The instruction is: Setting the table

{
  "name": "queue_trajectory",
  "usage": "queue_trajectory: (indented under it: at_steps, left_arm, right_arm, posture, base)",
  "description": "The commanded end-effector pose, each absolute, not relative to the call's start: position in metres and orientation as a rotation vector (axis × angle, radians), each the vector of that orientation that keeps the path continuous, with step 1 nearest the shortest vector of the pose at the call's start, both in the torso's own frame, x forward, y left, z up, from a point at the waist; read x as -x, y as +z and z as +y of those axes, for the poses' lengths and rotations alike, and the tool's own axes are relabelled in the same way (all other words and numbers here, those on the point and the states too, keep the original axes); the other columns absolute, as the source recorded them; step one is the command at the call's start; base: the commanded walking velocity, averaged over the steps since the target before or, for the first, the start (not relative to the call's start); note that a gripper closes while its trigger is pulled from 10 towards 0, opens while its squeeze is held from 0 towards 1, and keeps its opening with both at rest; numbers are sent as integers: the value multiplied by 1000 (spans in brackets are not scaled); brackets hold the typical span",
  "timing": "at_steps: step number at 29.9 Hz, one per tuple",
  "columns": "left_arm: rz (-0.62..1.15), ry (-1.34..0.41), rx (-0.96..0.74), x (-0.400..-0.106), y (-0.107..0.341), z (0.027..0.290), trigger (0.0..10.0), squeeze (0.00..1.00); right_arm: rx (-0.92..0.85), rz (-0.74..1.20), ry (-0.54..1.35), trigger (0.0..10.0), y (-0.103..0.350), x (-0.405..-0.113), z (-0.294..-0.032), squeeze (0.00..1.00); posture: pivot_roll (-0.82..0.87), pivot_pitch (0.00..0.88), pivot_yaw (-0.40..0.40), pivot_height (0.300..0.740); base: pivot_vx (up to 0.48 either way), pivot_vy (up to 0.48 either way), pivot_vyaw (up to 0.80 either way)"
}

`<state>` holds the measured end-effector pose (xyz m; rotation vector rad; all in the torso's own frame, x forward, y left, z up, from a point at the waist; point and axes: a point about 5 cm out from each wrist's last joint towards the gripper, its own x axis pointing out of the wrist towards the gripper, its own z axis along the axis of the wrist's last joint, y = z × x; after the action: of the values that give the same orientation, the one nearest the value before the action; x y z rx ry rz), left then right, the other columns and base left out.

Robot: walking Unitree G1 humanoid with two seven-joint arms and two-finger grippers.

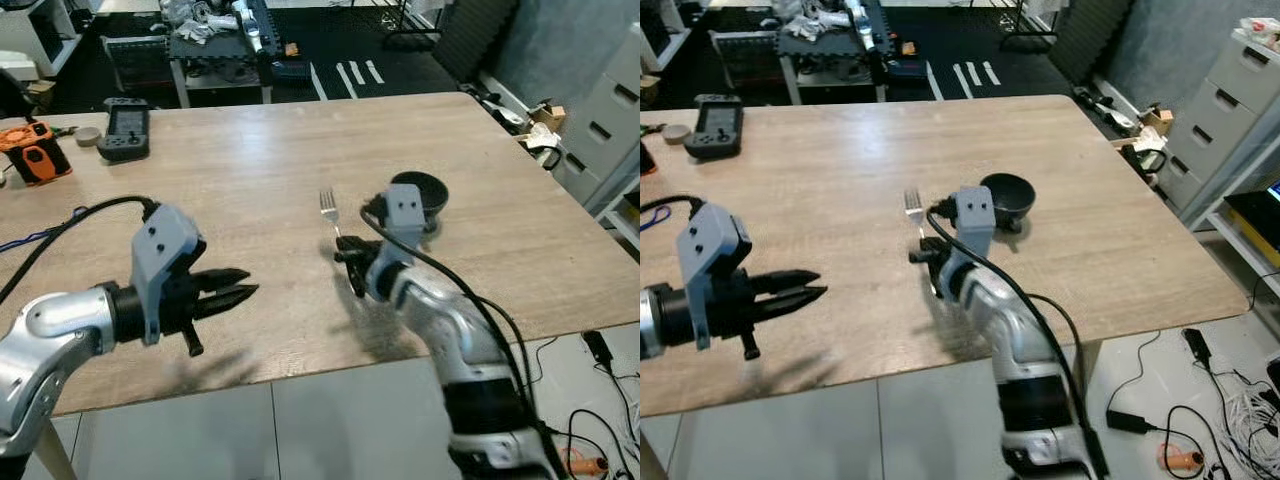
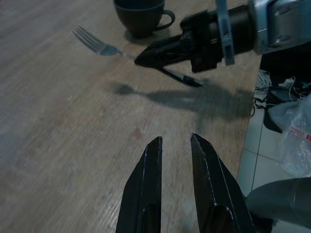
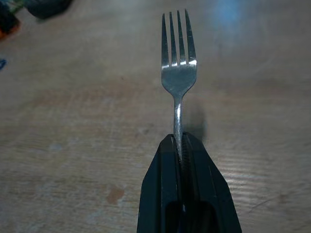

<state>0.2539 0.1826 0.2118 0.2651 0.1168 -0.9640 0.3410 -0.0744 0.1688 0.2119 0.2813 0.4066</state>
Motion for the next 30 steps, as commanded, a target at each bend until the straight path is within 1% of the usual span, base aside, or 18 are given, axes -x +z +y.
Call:
queue_trajectory:
  at_steps: [1, 2, 6, 7, 8, 9, 11, 17, 18, 19, 20, 21, 22, 23, 28, 29, 30]
  left_arm:
    - [120, -961, -274, -251, 212, 182, 10000, 0]
    - [122, -954, -270, -251, 211, 182, 10000, 0]
    - [121, -947, -265, -251, 210, 182, 10000, 0]
    - [119, -942, -261, -251, 210, 182, 10000, 0]
    - [119, -942, -261, -251, 210, 182, 10000, 0]
    - [116, -935, -252, -250, 209, 181, 10000, 0]
    - [115, -934, -250, -249, 208, 180, 10000, 0]
    - [118, -929, -248, -248, 207, 179, 10000, 0]
    - [117, -925, -248, -248, 207, 179, 10000, 0]
    - [116, -924, -247, -249, 207, 179, 10000, 0]
    - [115, -922, -247, -249, 207, 179, 10000, 0]
    - [115, -922, -247, -249, 207, 179, 10000, 0]
    - [115, -920, -246, -249, 207, 179, 10000, 0]
    - [115, -919, -245, -249, 207, 179, 10000, 0]
    - [117, -916, -241, -248, 205, 178, 10000, 0]
    - [117, -916, -240, -248, 205, 177, 10000, 0]
    - [116, -916, -238, -248, 205, 177, 10000, 0]
  right_arm:
    - [-198, 302, 402, 10000, 162, -340, -72, 0]
    - [-172, 322, 417, 10000, 158, -337, -64, 0]
    - [-136, 329, 397, 10000, 152, -336, -62, 0]
    - [-93, 315, 355, 10000, 149, -338, -64, 0]
    - [-93, 315, 355, 10000, 149, -338, -64, 0]
    - [-78, 299, 281, 10000, 148, -342, -68, 0]
    - [-76, 294, 262, 10000, 148, -344, -69, 0]
    - [-99, 300, 283, 10000, 150, -345, -64, 0]
    - [-101, 309, 284, 10000, 148, -344, -64, 263]
    - [-98, 310, 282, 10000, 147, -344, -64, 353]
    - [-100, 311, 281, 10000, 146, -344, -64, 678]
    - [-100, 311, 281, 10000, 146, -344, -64, 678]
    - [-102, 309, 281, 10000, 146, -344, -65, 824]
    - [-106, 307, 284, 10000, 146, -344, -65, 1000]
    - [-117, 279, 263, 10000, 150, -345, -68, 1000]
    - [-128, 258, 252, 10000, 156, -345, -71, 141]
    - [-138, 224, 240, 10000, 162, -345, -75, 0]
  posture:
    - [90, 57, 41, 740]
    - [92, 63, 35, 740]
    - [91, 65, 31, 740]
    - [93, 66, 28, 740]
    - [93, 66, 28, 740]
    - [94, 67, 26, 740]
    - [94, 67, 26, 740]
    - [94, 71, 28, 740]
    - [93, 71, 26, 740]
    - [93, 71, 26, 740]
    - [93, 73, 26, 740]
    - [93, 73, 26, 740]
    - [92, 73, 26, 740]
    - [92, 73, 26, 740]
    - [88, 77, 28, 740]
    - [86, 78, 27, 740]
    - [85, 78, 27, 740]
  base:
    - [0, 0, 0]
    - [0, 0, 0]
    - [0, 0, 0]
    - [0, 0, 0]
    - [0, 0, 0]
    - [0, 0, 0]
    - [0, 0, 0]
    - [0, 0, 0]
    - [0, 0, 0]
    - [0, 0, 0]
    - [0, 0, 0]
    - [0, 0, 0]
    - [0, 0, 0]
    - [0, 0, 0]
    - [0, 0, 0]
    - [0, 0, 0]
    - [0, 0, 0]
